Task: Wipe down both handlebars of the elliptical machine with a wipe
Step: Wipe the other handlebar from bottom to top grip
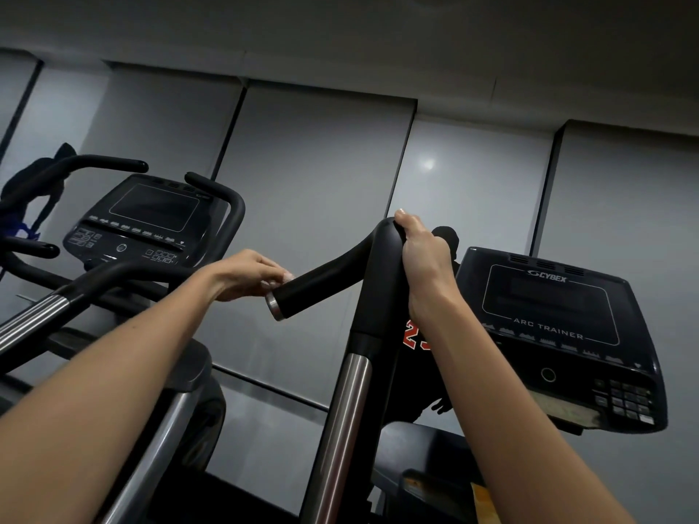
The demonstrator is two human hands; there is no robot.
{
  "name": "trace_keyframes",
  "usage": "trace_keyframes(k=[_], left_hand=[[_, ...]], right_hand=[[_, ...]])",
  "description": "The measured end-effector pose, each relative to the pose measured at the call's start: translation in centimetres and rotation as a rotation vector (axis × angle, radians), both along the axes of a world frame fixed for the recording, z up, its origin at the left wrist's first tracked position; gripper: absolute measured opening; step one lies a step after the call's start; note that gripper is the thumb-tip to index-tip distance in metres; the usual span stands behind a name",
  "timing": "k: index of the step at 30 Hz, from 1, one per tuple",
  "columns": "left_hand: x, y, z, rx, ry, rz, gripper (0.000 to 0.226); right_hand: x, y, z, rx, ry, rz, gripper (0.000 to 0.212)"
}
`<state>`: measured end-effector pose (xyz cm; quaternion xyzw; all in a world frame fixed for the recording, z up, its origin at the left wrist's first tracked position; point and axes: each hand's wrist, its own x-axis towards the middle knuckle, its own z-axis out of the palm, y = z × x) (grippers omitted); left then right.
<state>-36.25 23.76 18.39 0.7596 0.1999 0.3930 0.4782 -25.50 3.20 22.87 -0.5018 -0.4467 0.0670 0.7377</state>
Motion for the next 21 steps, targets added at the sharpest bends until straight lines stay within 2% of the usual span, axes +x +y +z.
trace_keyframes(k=[5, 10, 13, 15, 18, 21], left_hand=[[0.1, -1.2, 0.5, 0.097, 0.001, 0.072, 0.011], [0.0, -4.1, 0.0, 0.249, -0.24, 0.192, 0.011], [0.7, -5.7, -2.2, 0.421, -0.3, 0.334, 0.008], [1.2, -6.1, -4.3, 0.608, -0.366, 0.407, 0.011], [1.5, -5.8, -6.3, 0.852, -0.344, 0.453, 0.016], [1.6, -5.8, -5.5, 0.779, -0.366, 0.5, 0.014]], right_hand=[[0.0, -0.1, 0.0, -0.01, 0.005, 0.006, 0.061], [-0.1, -0.1, 0.0, -0.016, 0.018, -0.017, 0.063], [-0.3, -0.2, 0.0, -0.034, 0.024, -0.038, 0.061], [-0.3, -0.3, 0.0, -0.042, 0.024, -0.054, 0.059], [-0.5, -0.4, 0.1, -0.056, 0.015, -0.078, 0.055], [-0.5, -0.4, 0.1, -0.064, 0.011, -0.099, 0.048]])
